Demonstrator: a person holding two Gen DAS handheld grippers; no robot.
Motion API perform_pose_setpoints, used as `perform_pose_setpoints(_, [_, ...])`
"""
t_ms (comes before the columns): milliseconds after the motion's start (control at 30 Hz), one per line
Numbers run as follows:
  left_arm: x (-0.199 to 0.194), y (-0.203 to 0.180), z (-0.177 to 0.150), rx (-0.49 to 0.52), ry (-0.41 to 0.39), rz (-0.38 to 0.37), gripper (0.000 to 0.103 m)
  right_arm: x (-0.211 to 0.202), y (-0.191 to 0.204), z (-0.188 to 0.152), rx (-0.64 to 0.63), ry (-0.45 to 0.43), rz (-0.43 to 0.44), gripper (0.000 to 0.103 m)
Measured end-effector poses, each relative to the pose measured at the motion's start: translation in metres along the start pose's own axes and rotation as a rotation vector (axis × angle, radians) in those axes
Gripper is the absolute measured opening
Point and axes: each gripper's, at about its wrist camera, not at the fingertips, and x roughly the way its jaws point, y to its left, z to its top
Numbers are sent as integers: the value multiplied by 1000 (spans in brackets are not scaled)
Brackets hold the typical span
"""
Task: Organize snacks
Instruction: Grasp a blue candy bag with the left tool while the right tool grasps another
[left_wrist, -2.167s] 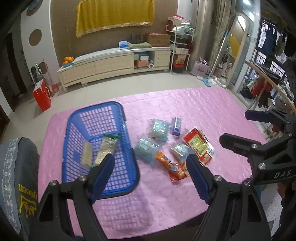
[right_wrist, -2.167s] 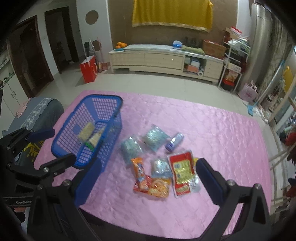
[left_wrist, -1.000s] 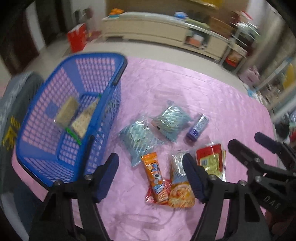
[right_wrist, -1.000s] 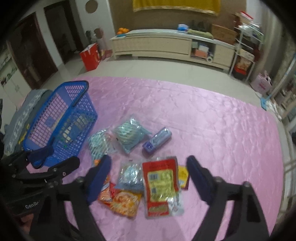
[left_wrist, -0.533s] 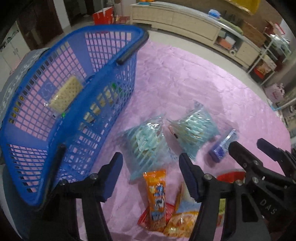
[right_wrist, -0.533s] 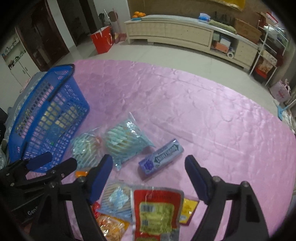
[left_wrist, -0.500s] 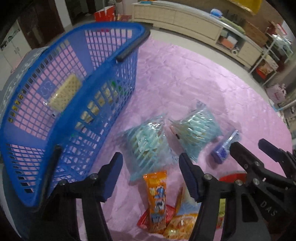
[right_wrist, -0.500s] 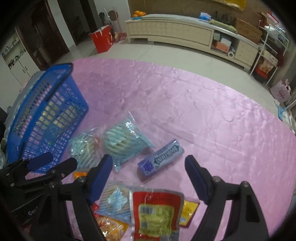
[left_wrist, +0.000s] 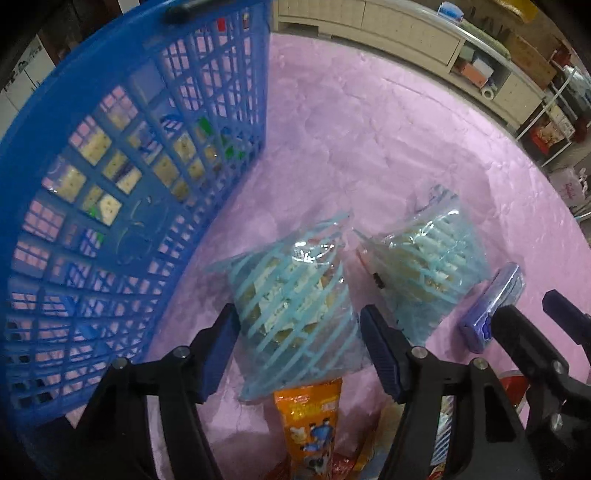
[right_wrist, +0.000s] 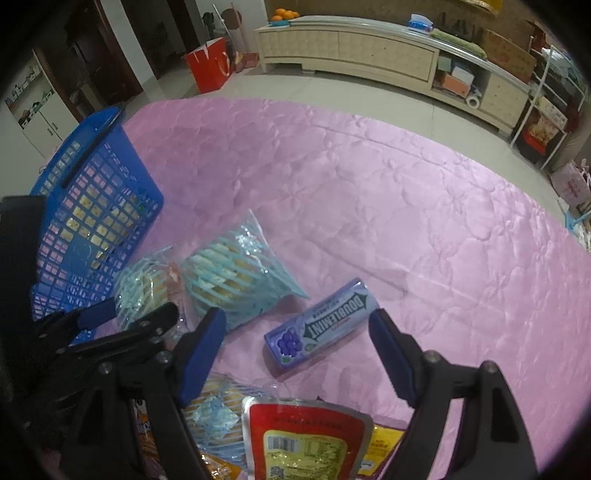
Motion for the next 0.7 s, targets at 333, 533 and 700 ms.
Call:
perform_pose_setpoints(333, [-13, 18, -22, -20, 11, -79, 53, 9, 14, 13, -123, 33, 9, 84])
perform_pose_setpoints(533, [-21, 21, -28, -18, -5, -85, 53, 20, 31, 21, -226, 72, 29, 84])
perform_pose_setpoints(700, [-25, 28, -36, -14, -22, -72, 53, 39, 51, 24, -360, 114, 22, 84])
